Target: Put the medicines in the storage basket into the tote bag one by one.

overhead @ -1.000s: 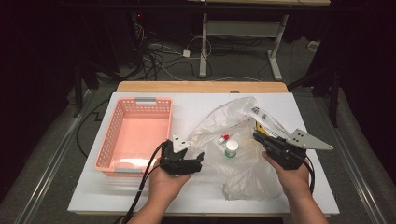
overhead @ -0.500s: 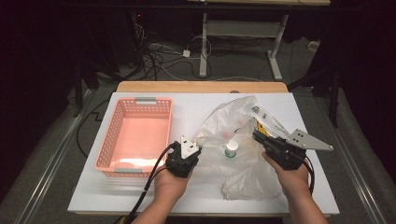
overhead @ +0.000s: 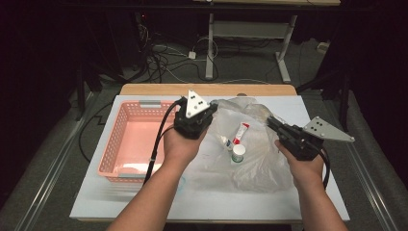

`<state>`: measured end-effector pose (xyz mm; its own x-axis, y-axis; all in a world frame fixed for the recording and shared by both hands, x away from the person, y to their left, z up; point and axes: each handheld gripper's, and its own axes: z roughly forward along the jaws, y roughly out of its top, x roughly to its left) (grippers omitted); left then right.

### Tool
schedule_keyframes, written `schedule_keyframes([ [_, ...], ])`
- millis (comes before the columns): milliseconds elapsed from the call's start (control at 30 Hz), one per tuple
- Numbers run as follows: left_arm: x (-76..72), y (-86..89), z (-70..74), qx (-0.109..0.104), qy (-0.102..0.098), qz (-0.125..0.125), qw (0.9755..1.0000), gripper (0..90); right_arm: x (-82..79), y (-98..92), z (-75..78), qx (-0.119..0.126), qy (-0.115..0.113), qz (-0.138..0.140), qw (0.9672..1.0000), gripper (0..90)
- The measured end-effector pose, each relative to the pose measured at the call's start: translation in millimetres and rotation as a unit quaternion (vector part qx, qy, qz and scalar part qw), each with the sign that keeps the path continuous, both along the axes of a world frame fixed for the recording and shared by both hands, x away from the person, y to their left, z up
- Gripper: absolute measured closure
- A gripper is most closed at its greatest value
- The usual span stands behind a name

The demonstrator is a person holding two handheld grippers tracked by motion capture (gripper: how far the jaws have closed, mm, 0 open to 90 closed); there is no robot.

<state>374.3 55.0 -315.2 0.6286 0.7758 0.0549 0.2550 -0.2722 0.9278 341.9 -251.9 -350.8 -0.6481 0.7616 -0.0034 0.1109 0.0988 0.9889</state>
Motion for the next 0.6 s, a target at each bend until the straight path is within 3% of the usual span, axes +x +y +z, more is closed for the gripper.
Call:
schedule_keyframes([
  [100, 15.0, -1.3, -14.8, 0.025, 0.024, 0.005, 0.9994, 86.7, 5.8, -5.8, -2.1, 0.0, 0.004, -0.013, 0.9999, 90.0],
  [133, 14.1, -0.8, -20.3, 0.024, 0.028, 0.0, 0.9993, 85.5, 7.2, -7.5, -4.3, 0.0, 0.008, -0.016, 0.9998, 90.0],
  [233, 3.7, 3.6, -34.0, 0.002, 0.05, -0.013, 0.9986, 68.7, 9.8, -11.0, -11.4, 0.0, 0.018, -0.022, 0.9996, 90.0],
  [333, -16.1, 10.9, -41.6, -0.003, 0.051, -0.006, 0.9987, 51.1, 13.0, -13.2, -17.0, -0.004, 0.026, -0.026, 0.9993, 90.0],
  [433, -43.7, 20.5, -46.5, -0.006, 0.041, -0.001, 0.9991, 40.6, 14.3, -14.2, -20.1, -0.006, 0.032, -0.029, 0.9991, 90.0],
  [600, -88.0, 31.8, -61.2, -0.032, 0.046, -0.009, 0.9984, 31.6, 12.7, -13.2, -21.8, -0.011, 0.032, -0.028, 0.999, 90.0],
])
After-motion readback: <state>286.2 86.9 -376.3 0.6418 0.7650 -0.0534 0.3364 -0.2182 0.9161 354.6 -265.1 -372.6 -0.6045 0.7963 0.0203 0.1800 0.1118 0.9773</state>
